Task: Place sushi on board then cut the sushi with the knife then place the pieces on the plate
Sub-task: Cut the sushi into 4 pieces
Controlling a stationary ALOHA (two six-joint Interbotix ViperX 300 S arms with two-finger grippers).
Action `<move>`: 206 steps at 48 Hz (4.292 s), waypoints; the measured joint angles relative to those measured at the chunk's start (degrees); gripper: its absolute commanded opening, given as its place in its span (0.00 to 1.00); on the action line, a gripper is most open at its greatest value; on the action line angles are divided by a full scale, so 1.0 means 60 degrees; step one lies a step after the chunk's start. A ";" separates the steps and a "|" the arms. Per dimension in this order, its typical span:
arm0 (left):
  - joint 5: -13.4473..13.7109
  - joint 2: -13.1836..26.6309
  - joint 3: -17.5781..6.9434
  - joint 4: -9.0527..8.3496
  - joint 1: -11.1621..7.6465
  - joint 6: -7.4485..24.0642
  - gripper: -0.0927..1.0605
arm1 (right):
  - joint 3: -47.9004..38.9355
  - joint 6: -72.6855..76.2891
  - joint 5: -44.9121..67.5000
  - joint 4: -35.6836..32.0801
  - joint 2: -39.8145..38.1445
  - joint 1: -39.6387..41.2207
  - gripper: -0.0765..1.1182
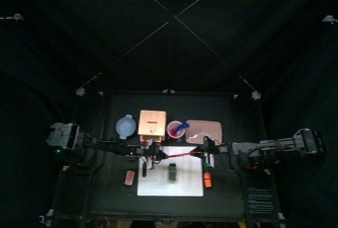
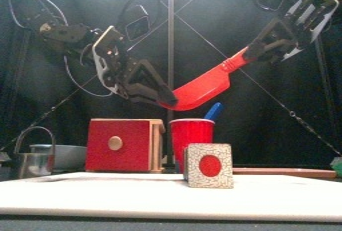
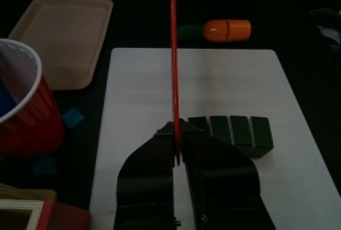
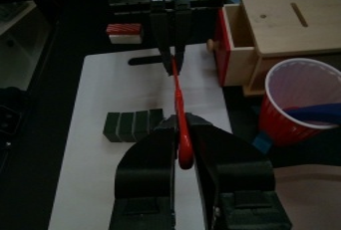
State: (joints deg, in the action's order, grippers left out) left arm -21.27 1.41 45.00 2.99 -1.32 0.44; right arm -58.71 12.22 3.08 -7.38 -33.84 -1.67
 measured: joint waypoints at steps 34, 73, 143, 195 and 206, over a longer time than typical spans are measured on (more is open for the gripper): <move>0.1655 -0.0278 -0.0029 -0.0015 -0.0674 -0.0029 0.36 | 0.0205 -0.0044 -0.1509 0.2402 0.1567 -0.1025 0.32; 0.1714 0.0630 -0.0381 -0.0015 -0.0967 -0.0044 0.36 | 0.0249 -0.0029 -0.1523 0.2388 0.2432 -0.1230 0.32; 0.1992 0.0586 -0.0498 -0.0015 -0.1143 -0.0044 0.36 | 0.0425 -0.0015 -0.1655 0.1406 0.2900 -0.1099 0.32; 0.2285 0.1392 -0.0630 -0.0630 -0.0513 -0.0015 0.36 | 0.0718 -0.0059 -0.1641 0.0732 0.4307 -0.0352 0.32; 0.2344 0.0981 -0.0601 -0.0835 -0.0322 -0.0015 0.36 | 0.0806 -0.0029 -0.1904 0.0410 0.3882 -0.0220 0.32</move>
State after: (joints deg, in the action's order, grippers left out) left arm -7.21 7.29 41.40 -2.02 -3.25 0.35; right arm -53.88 12.04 -8.35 -4.92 -10.55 -2.99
